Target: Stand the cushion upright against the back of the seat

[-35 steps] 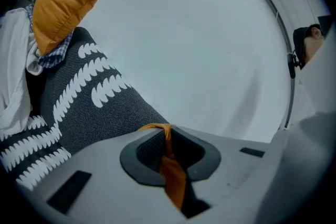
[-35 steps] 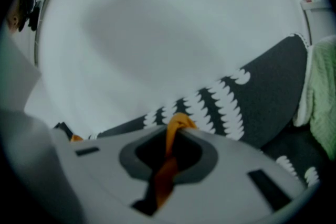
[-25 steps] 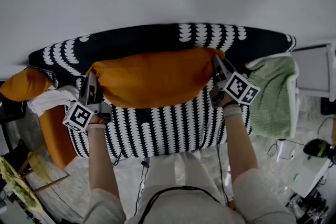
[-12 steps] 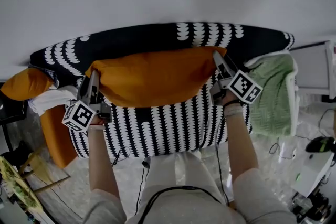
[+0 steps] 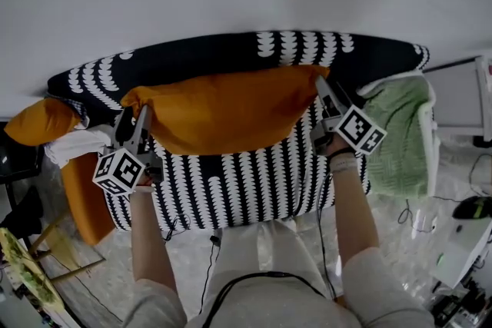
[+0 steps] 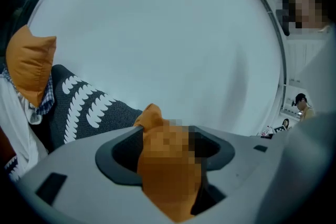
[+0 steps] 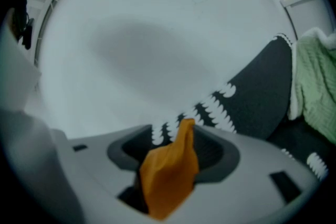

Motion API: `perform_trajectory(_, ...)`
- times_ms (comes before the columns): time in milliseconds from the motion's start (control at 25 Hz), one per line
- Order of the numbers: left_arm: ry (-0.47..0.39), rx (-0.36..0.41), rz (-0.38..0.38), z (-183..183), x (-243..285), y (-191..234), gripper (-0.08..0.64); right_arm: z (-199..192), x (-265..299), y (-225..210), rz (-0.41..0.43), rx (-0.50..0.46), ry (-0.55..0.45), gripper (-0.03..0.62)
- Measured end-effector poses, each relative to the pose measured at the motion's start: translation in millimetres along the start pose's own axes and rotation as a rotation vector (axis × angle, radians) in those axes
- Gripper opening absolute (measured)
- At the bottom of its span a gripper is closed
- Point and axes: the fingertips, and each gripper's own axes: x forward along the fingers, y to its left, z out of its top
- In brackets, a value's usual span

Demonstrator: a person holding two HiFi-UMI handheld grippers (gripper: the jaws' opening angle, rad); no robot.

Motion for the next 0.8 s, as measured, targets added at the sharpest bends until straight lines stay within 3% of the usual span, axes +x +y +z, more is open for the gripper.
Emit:
perform_trajectory(240,-0.003,0.085,-0.03,1,-11,-13,0.28,-5,-12,0,0.015,-0.017,-0.006,0.232)
perform_trajectory(440,0.002,0.07,-0.053,-8,-15,-26,0.28,-15,-19,10,0.042,-0.028,-0.001,0.232)
perform_trajectory(600,0.004,0.098,-0.069,-16,-28,-43,0.279,-26,-28,30,0.099,-0.094,0.027,0.23)
perform_trajectory(720,-0.016,0.129,-0.125,-22,-42,-65,0.278,-38,-40,50,0.167,-0.168,0.056,0.228)
perform_trajectory(800,-0.033,0.132,-0.148,-25,-51,-79,0.255,-44,-50,64,0.209,-0.199,0.063,0.194)
